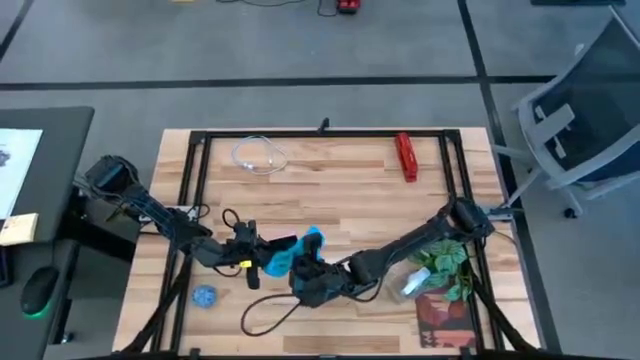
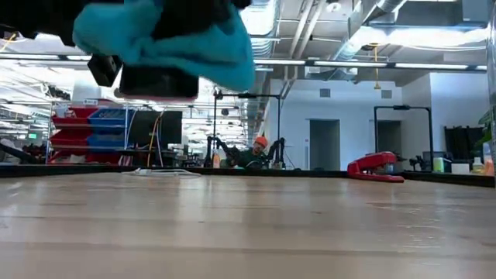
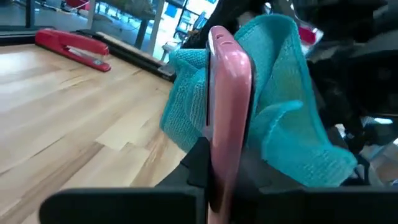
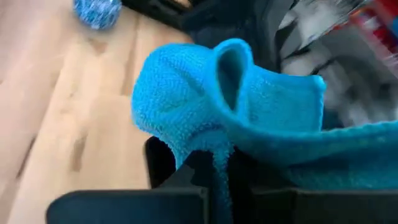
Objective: Apply microfiber cloth
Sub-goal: Wipe the front of the cellphone with the blue microfiber cloth
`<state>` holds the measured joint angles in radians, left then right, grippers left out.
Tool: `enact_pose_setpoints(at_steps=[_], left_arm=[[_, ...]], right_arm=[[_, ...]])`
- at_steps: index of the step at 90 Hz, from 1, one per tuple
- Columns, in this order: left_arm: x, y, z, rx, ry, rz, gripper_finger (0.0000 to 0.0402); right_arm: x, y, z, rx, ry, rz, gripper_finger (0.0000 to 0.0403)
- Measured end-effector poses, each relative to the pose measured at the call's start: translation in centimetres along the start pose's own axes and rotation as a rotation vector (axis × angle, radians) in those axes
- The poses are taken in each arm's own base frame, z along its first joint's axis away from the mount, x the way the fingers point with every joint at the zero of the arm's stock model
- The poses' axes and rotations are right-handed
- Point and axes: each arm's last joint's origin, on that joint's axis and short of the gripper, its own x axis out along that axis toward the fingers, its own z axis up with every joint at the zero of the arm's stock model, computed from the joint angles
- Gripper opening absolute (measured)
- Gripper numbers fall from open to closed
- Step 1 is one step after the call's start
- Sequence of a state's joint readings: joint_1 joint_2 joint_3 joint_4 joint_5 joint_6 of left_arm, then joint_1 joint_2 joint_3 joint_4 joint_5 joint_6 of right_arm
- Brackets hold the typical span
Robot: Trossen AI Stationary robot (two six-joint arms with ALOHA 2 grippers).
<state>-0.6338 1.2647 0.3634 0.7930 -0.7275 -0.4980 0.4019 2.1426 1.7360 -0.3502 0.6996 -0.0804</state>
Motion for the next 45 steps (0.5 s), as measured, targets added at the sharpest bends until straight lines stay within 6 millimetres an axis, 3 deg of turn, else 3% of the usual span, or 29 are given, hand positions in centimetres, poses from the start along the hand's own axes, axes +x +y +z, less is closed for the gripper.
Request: enact_pose_setpoints(at_steps=[21, 45], left_arm=[[0.0, 0.0, 0.0, -0.006, 0.011, -0.009, 0.0011], [0.0, 0.0, -0.1, -0.029, 0.029, 0.002, 0.0011]], right_arm=[[-0.7, 0.0, 0.4, -0.057, 0.015, 0.039, 0.0], [-3.6, -2.5, 3.3, -0.096, -0.02, -0.159, 0.0]])
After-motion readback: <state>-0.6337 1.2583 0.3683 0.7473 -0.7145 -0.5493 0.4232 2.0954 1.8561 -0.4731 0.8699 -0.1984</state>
